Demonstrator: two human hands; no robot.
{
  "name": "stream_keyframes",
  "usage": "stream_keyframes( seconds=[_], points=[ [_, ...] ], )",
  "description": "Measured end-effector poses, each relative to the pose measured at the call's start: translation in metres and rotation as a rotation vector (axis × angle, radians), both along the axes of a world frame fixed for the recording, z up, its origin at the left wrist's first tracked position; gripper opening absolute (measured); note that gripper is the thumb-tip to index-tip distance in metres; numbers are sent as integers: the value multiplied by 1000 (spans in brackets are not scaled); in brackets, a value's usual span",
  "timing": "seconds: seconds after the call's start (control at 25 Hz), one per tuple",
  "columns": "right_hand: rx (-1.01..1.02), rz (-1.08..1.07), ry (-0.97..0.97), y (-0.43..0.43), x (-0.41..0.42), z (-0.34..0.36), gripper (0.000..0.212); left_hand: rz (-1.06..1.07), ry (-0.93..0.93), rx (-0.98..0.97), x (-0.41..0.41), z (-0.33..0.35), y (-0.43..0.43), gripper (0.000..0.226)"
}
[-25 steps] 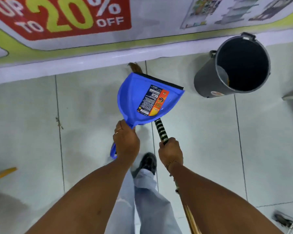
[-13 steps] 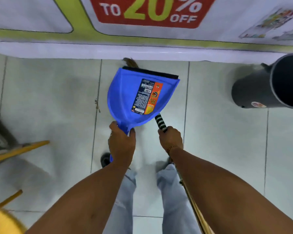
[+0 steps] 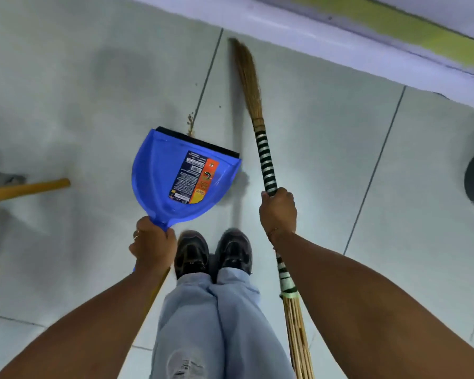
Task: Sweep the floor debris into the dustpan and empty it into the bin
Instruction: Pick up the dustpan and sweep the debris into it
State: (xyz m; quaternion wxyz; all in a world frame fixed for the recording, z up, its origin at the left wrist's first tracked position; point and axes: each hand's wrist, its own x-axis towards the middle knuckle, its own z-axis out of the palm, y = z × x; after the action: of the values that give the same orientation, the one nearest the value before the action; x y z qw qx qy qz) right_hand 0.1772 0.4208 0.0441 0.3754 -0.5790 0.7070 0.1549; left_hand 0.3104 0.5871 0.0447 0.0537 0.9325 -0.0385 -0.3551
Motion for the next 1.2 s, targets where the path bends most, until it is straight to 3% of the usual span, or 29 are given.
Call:
stream_keyframes(
  seconds=[0.08, 0.2, 0.4, 0.48, 0.76, 0.92, 1.04, 1.2],
  points=[
    [-6, 71, 11, 4, 5, -35, 36, 67, 44, -2, -1, -39, 6, 50],
    [5, 185, 43, 3, 3, -64, 65, 90, 75, -32, 4, -75, 12, 47],
    [-68, 239, 209, -16, -3, -86, 41, 108, 109, -16, 29, -113, 47, 33],
    [-78, 283, 250, -18, -8, -93, 43, 95, 133, 1, 41, -125, 59, 33],
    [-5, 420, 363, -1, -28, -115, 58, -231, 93, 64, 65, -128, 53, 72],
    [-23, 536, 462, 9, -53, -116, 54, -338, -27, 87, 99, -147, 39, 67],
    [-48, 605, 433, 20, -79, -107, 61, -418, -115, 93, 111, -156, 45, 62],
    [-149, 427, 375, 12, -84, -103, 68, -513, -146, 110, 108, -163, 60, 62]
  ],
)
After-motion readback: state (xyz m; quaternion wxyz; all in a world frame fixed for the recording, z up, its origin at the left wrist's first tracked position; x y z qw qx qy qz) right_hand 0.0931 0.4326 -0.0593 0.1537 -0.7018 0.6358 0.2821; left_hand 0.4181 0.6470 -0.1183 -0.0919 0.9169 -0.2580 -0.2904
